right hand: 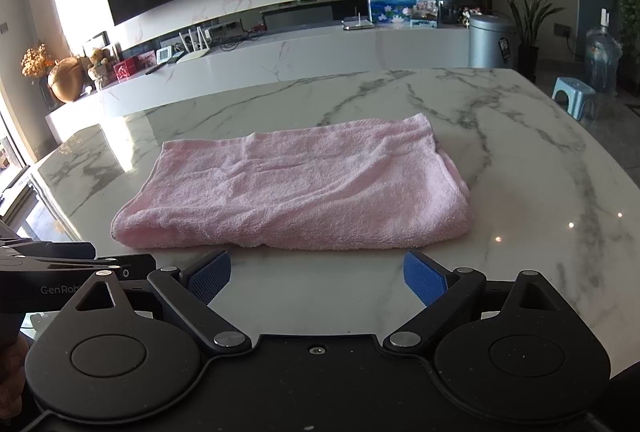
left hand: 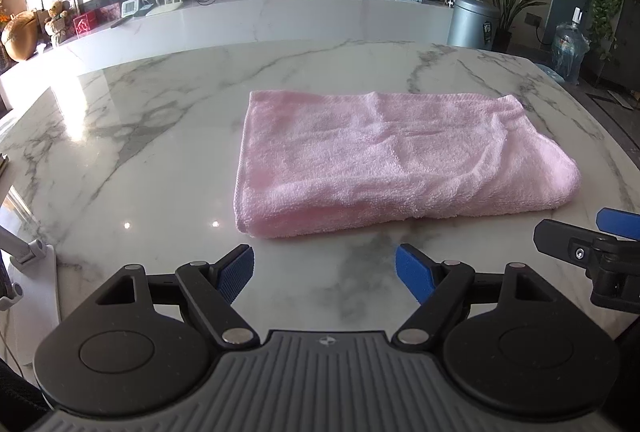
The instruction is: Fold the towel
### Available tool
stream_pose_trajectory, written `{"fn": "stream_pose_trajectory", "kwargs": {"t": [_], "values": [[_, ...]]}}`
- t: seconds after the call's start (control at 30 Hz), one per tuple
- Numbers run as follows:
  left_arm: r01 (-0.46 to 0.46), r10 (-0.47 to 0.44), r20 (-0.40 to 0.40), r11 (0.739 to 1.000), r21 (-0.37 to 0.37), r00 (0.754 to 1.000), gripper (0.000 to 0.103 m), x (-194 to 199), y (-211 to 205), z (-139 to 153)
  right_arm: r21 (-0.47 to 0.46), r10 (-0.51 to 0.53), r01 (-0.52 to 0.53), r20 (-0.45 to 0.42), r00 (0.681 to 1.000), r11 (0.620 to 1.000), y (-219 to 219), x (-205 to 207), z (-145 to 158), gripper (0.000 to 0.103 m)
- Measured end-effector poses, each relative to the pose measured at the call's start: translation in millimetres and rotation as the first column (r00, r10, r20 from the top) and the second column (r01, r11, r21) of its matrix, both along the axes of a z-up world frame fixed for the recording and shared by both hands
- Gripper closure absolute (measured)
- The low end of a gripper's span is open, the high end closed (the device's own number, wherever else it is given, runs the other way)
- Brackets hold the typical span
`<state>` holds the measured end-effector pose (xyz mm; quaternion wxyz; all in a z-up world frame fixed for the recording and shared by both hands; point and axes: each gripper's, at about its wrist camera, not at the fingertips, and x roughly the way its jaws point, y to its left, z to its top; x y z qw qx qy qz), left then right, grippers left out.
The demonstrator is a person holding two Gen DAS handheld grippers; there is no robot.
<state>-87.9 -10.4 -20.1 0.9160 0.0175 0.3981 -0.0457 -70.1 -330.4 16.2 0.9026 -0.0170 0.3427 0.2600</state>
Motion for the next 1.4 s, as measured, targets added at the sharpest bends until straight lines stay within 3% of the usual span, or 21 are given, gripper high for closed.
{"fn": "stream_pose_trajectory", "kwargs": {"t": [0.17,0.57,1.4], "values": [[-0.003,0.003,0.017,1.0,0.027,1.0,0.024,0,-3,-2,-0.023,0.012,-0.012,-0.001,1.0,1.0,4,-2,-3,0.01],[0.007,-0.008,0.045,1.0,0.008,0.999,0.024,-2,-2,-2,-0.021,0.029,-0.029,-0.003,1.0,0.999,8,-4,-4,0.01],[0.014,-0.014,-0.004,0.999,0.038,1.0,0.024,0,-7,-10,-0.038,0.023,-0.023,0.002,1.0,0.999,12,-3,-4,0.01]]}}
